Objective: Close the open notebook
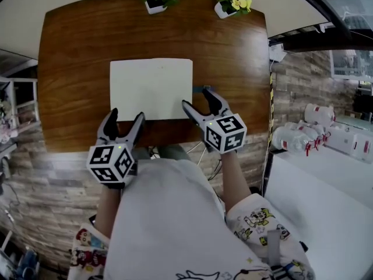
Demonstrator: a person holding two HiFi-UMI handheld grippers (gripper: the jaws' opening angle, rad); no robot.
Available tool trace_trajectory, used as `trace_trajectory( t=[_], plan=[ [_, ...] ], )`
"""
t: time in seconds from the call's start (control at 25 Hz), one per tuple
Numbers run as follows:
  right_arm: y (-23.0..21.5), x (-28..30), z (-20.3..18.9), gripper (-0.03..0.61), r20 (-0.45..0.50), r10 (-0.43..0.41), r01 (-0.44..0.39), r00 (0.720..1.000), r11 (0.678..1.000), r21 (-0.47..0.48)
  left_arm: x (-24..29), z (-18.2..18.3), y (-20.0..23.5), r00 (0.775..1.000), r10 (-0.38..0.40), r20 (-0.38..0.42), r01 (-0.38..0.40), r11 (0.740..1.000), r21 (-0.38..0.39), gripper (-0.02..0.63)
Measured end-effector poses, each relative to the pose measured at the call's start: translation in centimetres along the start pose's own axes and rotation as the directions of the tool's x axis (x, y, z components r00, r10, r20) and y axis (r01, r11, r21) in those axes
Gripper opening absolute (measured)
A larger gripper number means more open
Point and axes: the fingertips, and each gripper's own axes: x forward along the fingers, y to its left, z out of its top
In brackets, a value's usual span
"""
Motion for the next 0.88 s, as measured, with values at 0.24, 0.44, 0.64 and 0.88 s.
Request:
trace_trajectory(
  t=[0.24,0.44,0.64,0.88],
  plan=[
    [-0.5,1.8,-1.4,0.305,-0.071,0.014,-0.016,0.997,1.0,-0.026,0.5,-2.2,-0.3,0.999,-0.023,-0.045,0.021,0.998,-0.058,0.339],
    [-0.9,3.2,-2.6,0.305,-0.132,0.025,-0.031,0.991,0.999,-0.039,1.0,-3.4,-0.5,0.996,-0.052,-0.066,0.043,0.99,-0.133,0.34],
    [-1.5,4.2,-3.5,0.305,-0.182,0.032,-0.042,0.983,0.998,-0.053,1.3,-4.0,-0.4,0.995,-0.063,-0.071,0.048,0.98,-0.195,0.34],
    [-1.9,5.0,-4.3,0.305,-0.237,0.031,-0.052,0.971,0.995,-0.083,1.5,-5.1,-0.6,0.993,-0.089,-0.075,0.066,0.962,-0.266,0.341]
  ],
)
